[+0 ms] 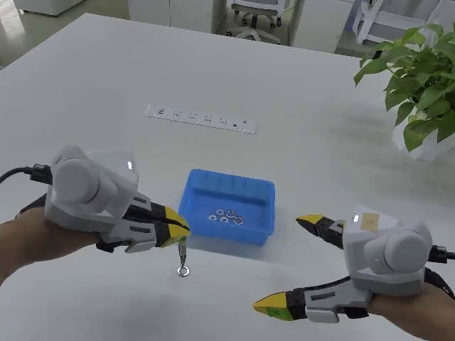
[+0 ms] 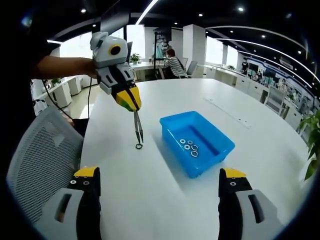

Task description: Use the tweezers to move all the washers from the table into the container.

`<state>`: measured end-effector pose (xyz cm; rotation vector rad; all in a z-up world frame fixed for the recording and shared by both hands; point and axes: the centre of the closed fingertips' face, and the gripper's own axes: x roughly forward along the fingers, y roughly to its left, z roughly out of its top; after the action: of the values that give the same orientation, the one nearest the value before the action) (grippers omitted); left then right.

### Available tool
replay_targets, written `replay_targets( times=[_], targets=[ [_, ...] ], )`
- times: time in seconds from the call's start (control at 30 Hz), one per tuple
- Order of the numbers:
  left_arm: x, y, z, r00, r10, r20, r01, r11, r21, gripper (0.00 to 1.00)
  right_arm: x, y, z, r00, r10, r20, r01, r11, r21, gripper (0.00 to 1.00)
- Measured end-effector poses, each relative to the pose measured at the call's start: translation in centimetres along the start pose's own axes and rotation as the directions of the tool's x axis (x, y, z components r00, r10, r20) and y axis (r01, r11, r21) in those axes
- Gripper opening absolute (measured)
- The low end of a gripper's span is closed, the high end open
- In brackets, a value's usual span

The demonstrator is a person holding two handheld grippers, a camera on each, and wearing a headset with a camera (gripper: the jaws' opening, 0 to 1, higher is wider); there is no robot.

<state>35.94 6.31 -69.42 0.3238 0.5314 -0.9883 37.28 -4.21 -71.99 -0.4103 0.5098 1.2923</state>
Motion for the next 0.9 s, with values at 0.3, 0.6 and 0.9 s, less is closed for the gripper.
replay_targets(
  times=[0.3, 0.6, 0.9],
  targets=[
    [0.2, 0.2, -0.2, 1.0, -0.005, 0.008, 0.005, 1.0, -0.006, 0.05, 0.3, 0.2, -0.1, 0.9999, 0.01, -0.009, -0.01, 1.0, 0.001, 0.99],
    [0.3, 0.1, -0.2, 0.9998, -0.019, 0.009, 0.019, 1.0, 0.01, 0.05, 1.0, 0.7, 0.3, 0.9984, 0.056, -0.004, -0.056, 0.997, -0.053, 0.94],
    [0.4, 0.0, -0.3, 0.999, -0.044, -0.006, 0.044, 0.999, 0.032, 0.05, 2.2, 1.5, 1.3, 0.9915, 0.13, 0.007, -0.128, 0.983, -0.134, 0.85]
  ],
)
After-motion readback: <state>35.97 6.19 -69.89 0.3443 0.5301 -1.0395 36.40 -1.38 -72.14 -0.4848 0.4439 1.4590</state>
